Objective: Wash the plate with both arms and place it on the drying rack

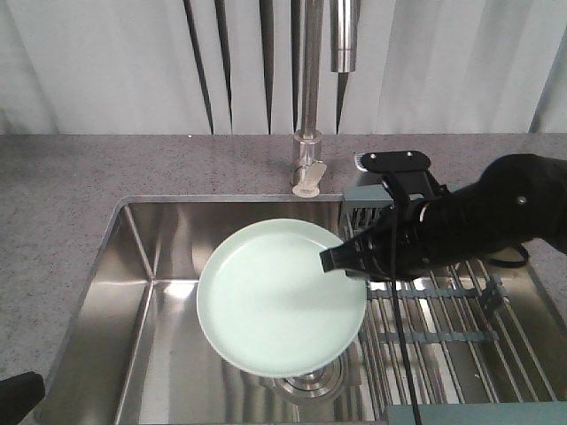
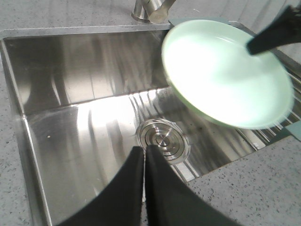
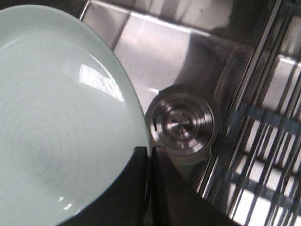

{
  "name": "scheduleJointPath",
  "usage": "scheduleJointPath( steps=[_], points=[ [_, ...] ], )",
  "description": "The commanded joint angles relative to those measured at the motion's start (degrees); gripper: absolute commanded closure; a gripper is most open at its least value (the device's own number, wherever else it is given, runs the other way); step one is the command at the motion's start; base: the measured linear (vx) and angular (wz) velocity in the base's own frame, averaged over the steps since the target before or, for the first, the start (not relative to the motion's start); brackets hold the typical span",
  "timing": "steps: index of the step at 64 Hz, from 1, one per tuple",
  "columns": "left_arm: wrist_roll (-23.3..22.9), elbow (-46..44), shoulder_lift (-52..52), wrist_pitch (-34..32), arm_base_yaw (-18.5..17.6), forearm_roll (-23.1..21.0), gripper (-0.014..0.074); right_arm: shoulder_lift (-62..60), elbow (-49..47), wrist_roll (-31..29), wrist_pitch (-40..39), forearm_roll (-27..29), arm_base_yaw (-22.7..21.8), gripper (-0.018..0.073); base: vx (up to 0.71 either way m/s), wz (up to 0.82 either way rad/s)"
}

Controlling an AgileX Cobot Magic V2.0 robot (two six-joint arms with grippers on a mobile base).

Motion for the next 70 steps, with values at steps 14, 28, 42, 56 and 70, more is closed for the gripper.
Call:
scheduleJointPath(
  steps=[14, 28, 42, 56, 70],
  points=[
    [0.0, -1.5, 0.4, -2.5, 0.0, -2.4, 0.0602, 2.3, -8.6, 0.4, 1.3, -7.4, -11.1, 0.0561, 0.0, 0.0],
    [0.0, -1.5, 0.4, -2.5, 0.0, -2.4, 0.0602, -5.4, -4.8, -0.9, 11.7, -9.9, -14.7, 0.0561, 0.0, 0.0],
    [0.0, -1.5, 0.4, -2.3, 0.0, -2.4, 0.0602, -14.5, 8.2, -0.7, 6.8, -0.2, -7.4, 0.0561, 0.0, 0.0],
    [0.0, -1.5, 0.4, -2.3, 0.0, -2.4, 0.0602, -6.6, 5.7, 3.6, -6.1, 2.9, 2.9, 0.0561, 0.0, 0.0],
    [0.0, -1.5, 0.4, -2.3, 0.0, -2.4, 0.0602, 3.5, -6.7, 3.6, -5.7, 1.5, -2.1, 0.0561, 0.0, 0.0]
  ],
)
